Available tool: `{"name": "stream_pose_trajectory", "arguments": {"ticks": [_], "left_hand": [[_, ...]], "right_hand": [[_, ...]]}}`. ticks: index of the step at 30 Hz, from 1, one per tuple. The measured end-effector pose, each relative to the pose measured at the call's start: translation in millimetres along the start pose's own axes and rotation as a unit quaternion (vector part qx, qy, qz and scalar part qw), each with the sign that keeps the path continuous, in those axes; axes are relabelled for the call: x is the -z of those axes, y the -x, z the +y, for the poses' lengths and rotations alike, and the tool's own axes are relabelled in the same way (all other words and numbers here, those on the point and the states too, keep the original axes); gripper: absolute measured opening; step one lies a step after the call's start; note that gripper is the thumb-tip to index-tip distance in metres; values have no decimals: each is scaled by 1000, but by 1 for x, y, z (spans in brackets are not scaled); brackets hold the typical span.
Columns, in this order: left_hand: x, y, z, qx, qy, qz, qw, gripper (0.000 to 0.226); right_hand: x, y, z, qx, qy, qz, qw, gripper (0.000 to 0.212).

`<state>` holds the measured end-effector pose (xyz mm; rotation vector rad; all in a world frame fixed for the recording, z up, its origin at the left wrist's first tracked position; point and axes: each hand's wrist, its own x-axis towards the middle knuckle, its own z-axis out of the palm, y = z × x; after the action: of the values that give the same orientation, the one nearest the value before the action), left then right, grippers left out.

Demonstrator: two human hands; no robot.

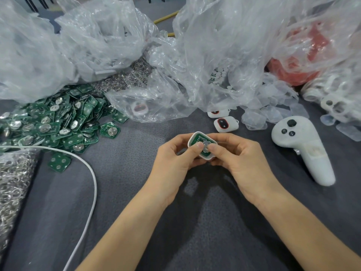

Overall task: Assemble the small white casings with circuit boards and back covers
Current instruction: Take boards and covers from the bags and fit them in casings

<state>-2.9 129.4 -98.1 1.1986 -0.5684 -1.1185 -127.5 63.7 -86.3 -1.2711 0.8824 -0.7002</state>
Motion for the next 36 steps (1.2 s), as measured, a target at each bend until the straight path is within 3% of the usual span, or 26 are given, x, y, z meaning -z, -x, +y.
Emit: {"name": "stream_pose_trajectory", "arguments": {"ticks": [13, 18, 22, 29, 33, 36], "left_hand": [[-3, -1, -8, -6, -26, -3, 1000, 16], [-2, -7, -7, 3, 10, 45, 999, 13], [13, -18, 10, 2, 56, 96, 994, 23], [26, -26, 10, 8, 82, 87, 993, 15], [34, -32, 10, -52, 41, 74, 995, 21], [43, -38, 14, -81, 15, 97, 992, 24]], "right_hand": [[2, 5, -3, 28, 51, -1, 998, 20], [0, 3, 0, 68, 84, 51, 993, 26], [-23, -11, -24, 170, 158, 71, 970, 23], [-151, -76, -94, 313, 269, -92, 906, 15], [-235, -135, -128, 387, 350, -112, 846, 27], [-276, -181, -140, 383, 410, -98, 822, 36]]}}
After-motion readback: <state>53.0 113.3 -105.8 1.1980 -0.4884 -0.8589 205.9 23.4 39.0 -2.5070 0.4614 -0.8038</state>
